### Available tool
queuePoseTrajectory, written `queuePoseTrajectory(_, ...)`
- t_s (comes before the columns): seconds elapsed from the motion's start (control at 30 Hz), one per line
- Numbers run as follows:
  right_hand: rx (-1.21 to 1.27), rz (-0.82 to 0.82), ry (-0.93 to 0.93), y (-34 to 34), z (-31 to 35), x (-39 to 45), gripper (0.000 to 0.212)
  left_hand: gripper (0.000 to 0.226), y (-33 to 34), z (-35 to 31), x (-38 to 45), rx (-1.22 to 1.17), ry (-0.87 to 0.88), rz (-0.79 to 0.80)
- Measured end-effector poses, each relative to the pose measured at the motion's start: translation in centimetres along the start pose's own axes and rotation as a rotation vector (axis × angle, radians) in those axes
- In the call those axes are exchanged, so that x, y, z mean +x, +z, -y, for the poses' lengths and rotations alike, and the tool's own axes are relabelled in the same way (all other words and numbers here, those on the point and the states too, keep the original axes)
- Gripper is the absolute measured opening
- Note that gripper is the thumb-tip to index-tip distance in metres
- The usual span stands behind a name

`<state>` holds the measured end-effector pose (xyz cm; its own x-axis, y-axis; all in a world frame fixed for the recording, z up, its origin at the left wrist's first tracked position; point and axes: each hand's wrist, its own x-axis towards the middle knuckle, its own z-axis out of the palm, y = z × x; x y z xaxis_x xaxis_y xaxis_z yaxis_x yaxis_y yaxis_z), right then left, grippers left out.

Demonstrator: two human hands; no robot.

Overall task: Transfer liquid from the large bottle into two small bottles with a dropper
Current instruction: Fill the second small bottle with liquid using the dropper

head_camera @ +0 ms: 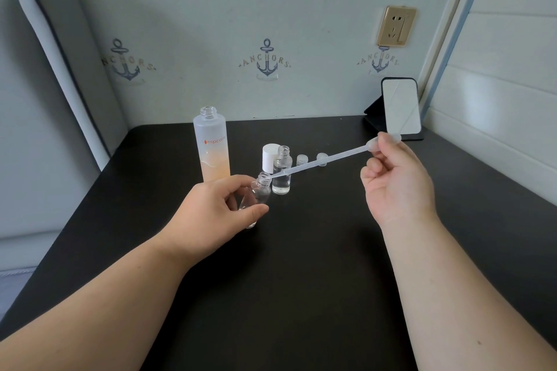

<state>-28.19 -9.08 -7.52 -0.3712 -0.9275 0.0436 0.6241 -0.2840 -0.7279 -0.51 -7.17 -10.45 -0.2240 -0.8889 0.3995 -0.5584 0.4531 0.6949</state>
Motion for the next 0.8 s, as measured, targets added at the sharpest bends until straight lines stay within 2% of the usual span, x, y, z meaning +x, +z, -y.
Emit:
queuePoseTrajectory(0.3,-0.06,0.019,-0.005,-0.17,0.18,-0.12,0.011,0.018,0.02,-0.08,0.0,0.022,0.013,0.001)
queuePoseTrajectory(0.57,-0.018,0.009,0.003,0.02,0.09,-0.07,0.009,0.016,-0.04,-0.13,-0.02,0.045,-0.024,0.0)
queuePoseTrajectory(0.8,0.047,0.056,0.001,0.19,0.11,-0.24,0.027,0.022,-0.15,-0.35,-0.05,0.035,-0.066,0.032)
